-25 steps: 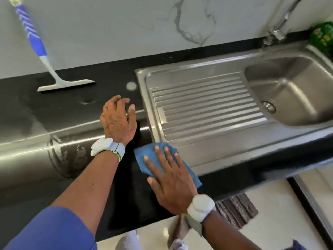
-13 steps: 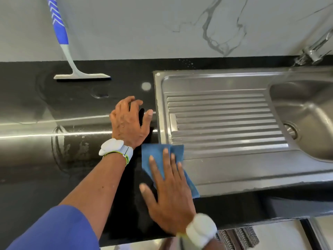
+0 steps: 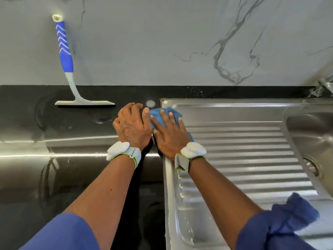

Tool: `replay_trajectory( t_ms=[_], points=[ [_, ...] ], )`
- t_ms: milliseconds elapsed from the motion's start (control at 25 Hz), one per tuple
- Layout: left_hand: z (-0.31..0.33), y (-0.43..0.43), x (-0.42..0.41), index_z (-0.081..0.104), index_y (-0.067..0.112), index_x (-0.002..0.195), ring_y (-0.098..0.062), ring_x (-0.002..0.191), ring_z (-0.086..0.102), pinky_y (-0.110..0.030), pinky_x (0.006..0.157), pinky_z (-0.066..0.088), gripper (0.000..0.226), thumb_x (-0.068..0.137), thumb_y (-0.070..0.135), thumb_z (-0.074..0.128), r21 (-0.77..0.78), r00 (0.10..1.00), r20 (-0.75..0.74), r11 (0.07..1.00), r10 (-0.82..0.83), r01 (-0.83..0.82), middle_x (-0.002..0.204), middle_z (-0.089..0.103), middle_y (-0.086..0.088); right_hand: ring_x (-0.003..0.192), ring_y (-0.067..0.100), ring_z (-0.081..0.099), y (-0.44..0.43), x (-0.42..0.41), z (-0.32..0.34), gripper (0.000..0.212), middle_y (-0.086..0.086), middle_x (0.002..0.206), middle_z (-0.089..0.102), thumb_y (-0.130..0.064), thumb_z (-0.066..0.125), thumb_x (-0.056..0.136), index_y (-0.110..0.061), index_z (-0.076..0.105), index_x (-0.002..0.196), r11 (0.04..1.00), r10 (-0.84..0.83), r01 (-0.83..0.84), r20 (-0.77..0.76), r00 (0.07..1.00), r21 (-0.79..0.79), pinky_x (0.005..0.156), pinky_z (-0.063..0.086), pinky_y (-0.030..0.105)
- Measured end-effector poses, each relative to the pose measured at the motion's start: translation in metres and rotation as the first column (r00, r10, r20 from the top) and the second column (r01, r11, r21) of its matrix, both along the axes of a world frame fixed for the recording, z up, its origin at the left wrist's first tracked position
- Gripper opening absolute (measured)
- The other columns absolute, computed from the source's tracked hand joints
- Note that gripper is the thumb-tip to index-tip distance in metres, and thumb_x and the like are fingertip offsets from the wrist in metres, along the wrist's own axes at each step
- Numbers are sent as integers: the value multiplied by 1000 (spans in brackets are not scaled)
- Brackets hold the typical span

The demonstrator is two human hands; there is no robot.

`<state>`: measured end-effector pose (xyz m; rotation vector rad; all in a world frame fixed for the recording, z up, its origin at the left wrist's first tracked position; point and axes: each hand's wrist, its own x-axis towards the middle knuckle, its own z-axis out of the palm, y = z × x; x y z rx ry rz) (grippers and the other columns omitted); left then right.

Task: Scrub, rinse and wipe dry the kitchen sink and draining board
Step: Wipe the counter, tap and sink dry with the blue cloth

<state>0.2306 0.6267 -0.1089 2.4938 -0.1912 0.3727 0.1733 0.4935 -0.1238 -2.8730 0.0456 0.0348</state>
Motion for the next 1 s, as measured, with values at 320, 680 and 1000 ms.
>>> replay_trajectory(
  t_ms=[320, 680, 1000],
  points=[
    [-10, -13, 13, 55, 24, 134, -24, 128, 49, -46, 96, 30, 62, 101, 65, 23, 262, 999, 34, 965, 3, -12, 135, 56, -2, 155, 16, 4, -60, 137, 19, 56, -2, 168, 9, -40, 20, 107, -24, 13, 161, 938, 287, -285, -22, 958, -199, 124, 1, 49],
    [-7, -7, 12, 54, 24, 133, -24, 131, 47, -47, 101, 30, 60, 102, 64, 22, 257, 999, -5, 965, -46, 46, 137, 54, -2, 152, 18, 19, -117, 91, 3, 61, -1, 164, 26, -47, 17, 103, -24, 27, 158, 973, -45, 80, 160, 986, -218, 124, 10, 51],
    [-6, -10, 12, 55, 23, 131, -26, 131, 46, -49, 100, 32, 59, 102, 65, 25, 269, 999, -20, 962, -46, 49, 137, 54, -4, 154, 28, 0, -192, 53, -2, 65, 5, 168, 10, -49, 17, 103, -16, 15, 160, 581, -804, 811, 109, 584, -65, 119, 3, 63]
  ],
)
